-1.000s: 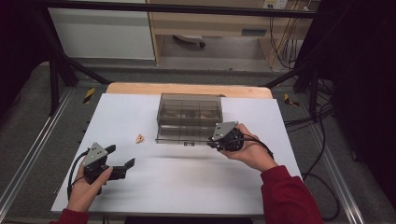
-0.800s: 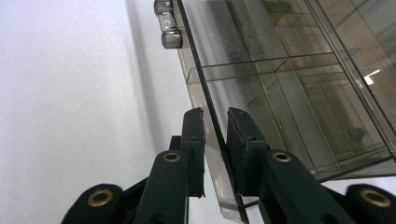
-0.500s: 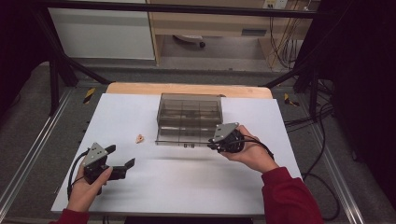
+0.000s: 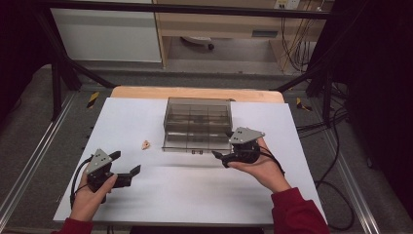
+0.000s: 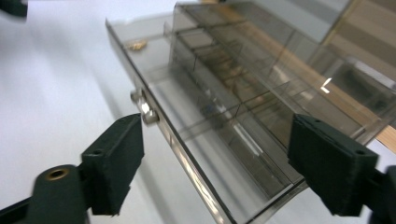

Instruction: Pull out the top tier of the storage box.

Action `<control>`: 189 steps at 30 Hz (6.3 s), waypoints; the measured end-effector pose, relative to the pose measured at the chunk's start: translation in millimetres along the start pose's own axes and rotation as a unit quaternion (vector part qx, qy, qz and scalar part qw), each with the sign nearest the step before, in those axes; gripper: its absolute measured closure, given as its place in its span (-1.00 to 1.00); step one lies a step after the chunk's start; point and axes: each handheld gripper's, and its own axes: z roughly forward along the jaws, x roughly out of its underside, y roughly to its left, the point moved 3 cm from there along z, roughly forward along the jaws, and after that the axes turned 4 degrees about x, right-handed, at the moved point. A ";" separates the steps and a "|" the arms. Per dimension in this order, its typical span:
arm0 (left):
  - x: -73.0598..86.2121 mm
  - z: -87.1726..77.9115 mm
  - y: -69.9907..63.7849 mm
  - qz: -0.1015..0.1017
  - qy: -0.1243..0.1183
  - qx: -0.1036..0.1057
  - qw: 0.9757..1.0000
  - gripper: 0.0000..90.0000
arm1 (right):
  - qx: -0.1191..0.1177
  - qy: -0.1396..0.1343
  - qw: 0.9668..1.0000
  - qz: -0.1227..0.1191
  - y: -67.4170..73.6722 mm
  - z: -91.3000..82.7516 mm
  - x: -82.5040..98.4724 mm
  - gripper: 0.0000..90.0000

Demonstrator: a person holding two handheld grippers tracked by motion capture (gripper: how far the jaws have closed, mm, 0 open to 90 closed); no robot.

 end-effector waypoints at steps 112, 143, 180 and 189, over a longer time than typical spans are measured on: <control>-15.2 97.0 28.6 -0.015 0.092 -0.104 0.990 -0.32 | 0.111 0.076 0.981 0.143 -8.7 -68.9 109.2 -0.92; -9.3 114.5 32.8 -0.012 0.133 -0.081 0.988 0.39 | 0.101 0.099 0.982 0.126 -5.1 -59.5 112.7 -0.90; -4.3 96.9 19.5 -0.027 0.153 -0.052 0.987 0.38 | 0.092 0.108 0.982 0.122 -3.2 -58.3 112.5 -0.89; -8.6 88.0 24.7 -0.047 0.130 -0.044 0.989 0.66 | 0.093 0.104 0.982 0.123 -4.0 -58.7 112.0 -0.89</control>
